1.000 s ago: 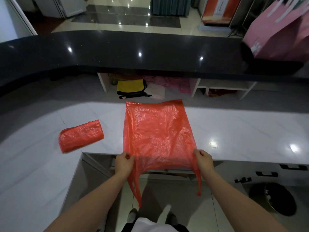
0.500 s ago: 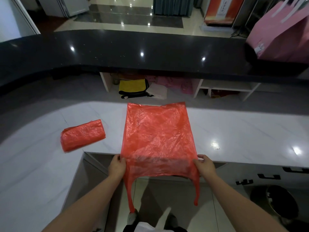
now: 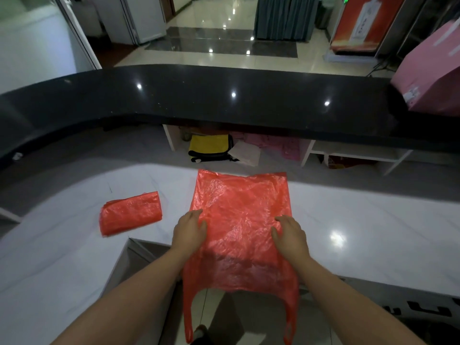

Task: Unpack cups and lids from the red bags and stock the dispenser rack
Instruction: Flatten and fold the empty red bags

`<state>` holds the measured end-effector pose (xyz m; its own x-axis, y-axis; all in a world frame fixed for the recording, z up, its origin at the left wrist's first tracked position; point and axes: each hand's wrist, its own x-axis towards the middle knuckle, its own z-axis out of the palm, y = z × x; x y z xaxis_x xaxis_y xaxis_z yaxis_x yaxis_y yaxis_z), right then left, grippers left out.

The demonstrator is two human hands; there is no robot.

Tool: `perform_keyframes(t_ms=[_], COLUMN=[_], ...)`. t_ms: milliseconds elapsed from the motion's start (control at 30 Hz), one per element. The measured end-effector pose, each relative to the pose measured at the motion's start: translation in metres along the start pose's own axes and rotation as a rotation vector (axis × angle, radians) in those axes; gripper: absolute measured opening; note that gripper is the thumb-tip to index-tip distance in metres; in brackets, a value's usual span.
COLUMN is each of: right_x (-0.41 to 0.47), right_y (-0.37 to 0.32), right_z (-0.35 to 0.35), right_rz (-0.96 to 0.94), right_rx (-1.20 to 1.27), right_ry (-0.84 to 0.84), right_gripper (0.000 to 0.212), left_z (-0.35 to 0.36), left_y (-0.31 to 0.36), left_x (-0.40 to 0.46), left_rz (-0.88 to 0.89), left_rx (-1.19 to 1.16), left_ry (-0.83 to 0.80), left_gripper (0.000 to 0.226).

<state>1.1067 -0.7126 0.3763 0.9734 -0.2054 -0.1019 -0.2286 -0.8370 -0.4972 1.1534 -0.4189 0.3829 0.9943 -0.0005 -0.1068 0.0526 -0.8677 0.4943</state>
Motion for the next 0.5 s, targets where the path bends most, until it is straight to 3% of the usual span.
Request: perform_keyframes(t_ms=[167,367,500], right_x=[0.051,0.128,0.169], right_y=[-0.034,-0.079,-0.094], right_z=[0.009,0.028,0.052], right_rz=[-0.11,-0.115,-0.095], right_rx=[-0.028,-0.077,-0.146], right_ry=[-0.049,-0.044,-0.131], right_gripper=[0.047,0.053,0.057], left_z=[0.009,0.034,0.055], left_y=[0.026,0.046,0.039], left_x=[0.051,0.141,0.174], left_rz=[0.193,0.245,0.24], left_rx=[0.165,0.217,0.25], left_ry=[-0.004,-0.102,-0.186], left_gripper=[0.05,0.055,0.055])
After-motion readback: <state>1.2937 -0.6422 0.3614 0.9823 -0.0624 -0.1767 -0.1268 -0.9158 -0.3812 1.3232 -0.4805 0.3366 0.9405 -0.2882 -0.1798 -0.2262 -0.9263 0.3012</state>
